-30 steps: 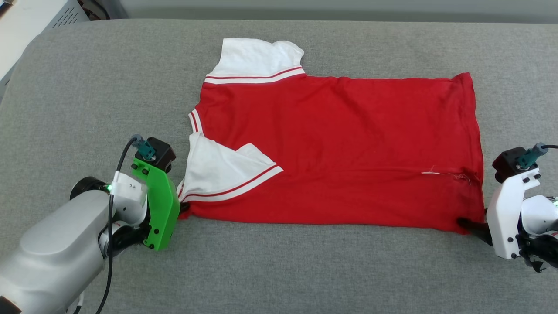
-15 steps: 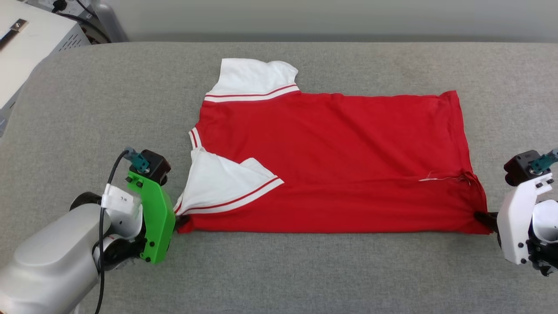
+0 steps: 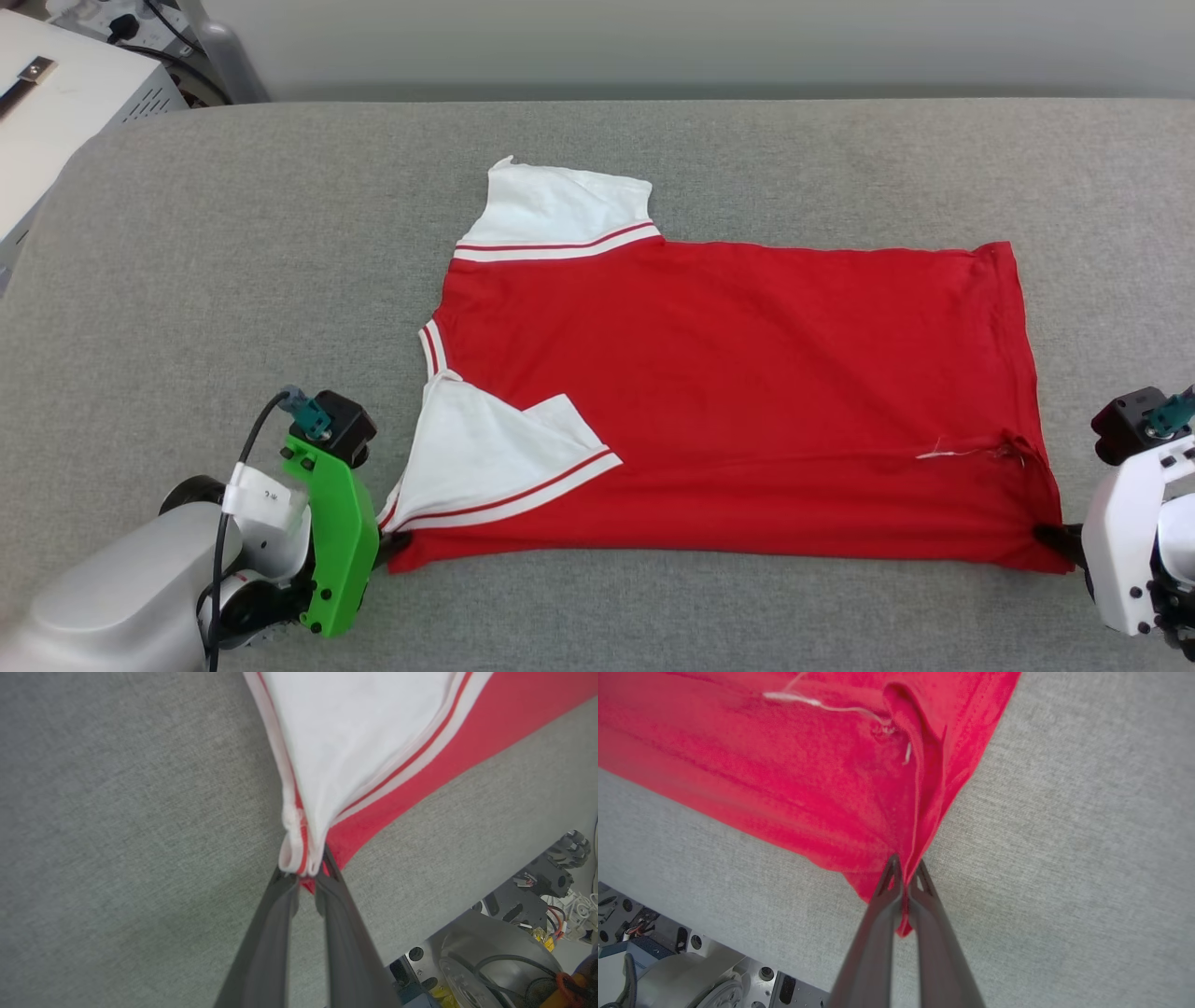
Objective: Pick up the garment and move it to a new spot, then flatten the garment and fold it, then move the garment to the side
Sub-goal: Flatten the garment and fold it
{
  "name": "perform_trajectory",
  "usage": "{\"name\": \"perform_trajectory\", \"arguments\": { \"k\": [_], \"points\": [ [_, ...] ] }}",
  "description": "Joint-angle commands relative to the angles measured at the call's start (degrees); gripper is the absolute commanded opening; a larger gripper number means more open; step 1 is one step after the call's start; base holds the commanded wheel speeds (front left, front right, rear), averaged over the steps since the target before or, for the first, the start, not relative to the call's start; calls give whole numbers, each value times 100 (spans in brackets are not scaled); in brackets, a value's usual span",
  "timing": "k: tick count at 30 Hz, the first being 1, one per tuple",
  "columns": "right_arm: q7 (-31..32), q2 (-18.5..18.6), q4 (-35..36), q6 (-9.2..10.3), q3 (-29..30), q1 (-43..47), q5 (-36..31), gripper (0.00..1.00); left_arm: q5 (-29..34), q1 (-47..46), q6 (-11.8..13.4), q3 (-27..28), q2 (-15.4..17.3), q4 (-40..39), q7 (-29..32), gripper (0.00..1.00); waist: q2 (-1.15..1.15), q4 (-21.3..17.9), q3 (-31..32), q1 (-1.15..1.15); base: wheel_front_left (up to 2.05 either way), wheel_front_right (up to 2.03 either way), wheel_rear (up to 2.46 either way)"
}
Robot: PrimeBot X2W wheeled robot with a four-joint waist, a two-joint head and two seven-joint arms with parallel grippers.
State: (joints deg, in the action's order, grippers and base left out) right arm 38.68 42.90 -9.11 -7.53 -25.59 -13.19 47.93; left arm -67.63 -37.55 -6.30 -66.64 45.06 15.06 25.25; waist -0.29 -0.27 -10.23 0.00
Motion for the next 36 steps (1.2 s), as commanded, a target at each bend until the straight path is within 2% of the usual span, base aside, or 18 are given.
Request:
{"name": "perform_trajectory", "arguments": {
  "k": [1,6,7,8,9,10,12,14,18,24,28,30,36],
  "points": [
    [18,-31,-52,4,20,90,-78,0,-58,88,45,-17,29,70,-3,0,29,-9,-46,0,0,0,0],
    [-24,-298,-287,4,25,90,-168,0,-1,112,45,-67,-86,302,-61,0,29,-21,-108,0,0,0,0],
    [-90,-354,-323,4,55,76,-195,10,43,102,45,-73,-110,361,-106,22,29,-17,-98,0,0,0,0],
    [-149,-390,-348,4,80,67,-220,63,62,93,41,-67,-127,398,-149,75,29,-14,-83,0,0,0,0],
    [-237,-421,-368,4,110,53,-258,100,90,74,37,-45,-141,430,-229,100,29,-8,-55,0,0,0,0],
    [-308,-438,-373,4,129,47,-286,100,92,66,32,-26,-149,448,-277,100,29,-4,-25,0,0,0,0],
    [-978,-459,-263,4,338,-8,-576,100,196,-57,20,69,-36,413,-483,100,29,9,182,0,0,0,0],
    [-1369,-531,-186,4,515,-42,-748,100,330,-162,50,141,31,334,-668,100,29,0,241,0,0,0,0],
    [-2175,-943,-126,4,1085,-116,-1215,100,551,-355,179,339,95,200,-1110,100,29,-51,294,0,0,0,0],
    [-3079,-1778,158,4,1914,-196,-2106,100,952,-827,398,662,122,194,-1735,100,29,-220,170,0,0,0,0],
    [-3512,-2320,497,4,2307,-171,-2607,100,1077,-1276,503,912,0,310,-1991,100,29,-353,-69,0,0,0,0],
    [-3750,-2708,798,4,2485,-119,-2865,100,1288,-1746,541,1031,-92,469,-2098,100,29,-484,-328,0,0,0,0],
    [-4099,-3191,1254,4,2611,11,-3254,100,1493,-2782,420,1108,-437,819,-1747,100,29,-675,-901,0,0,0,0]
  ]
}}
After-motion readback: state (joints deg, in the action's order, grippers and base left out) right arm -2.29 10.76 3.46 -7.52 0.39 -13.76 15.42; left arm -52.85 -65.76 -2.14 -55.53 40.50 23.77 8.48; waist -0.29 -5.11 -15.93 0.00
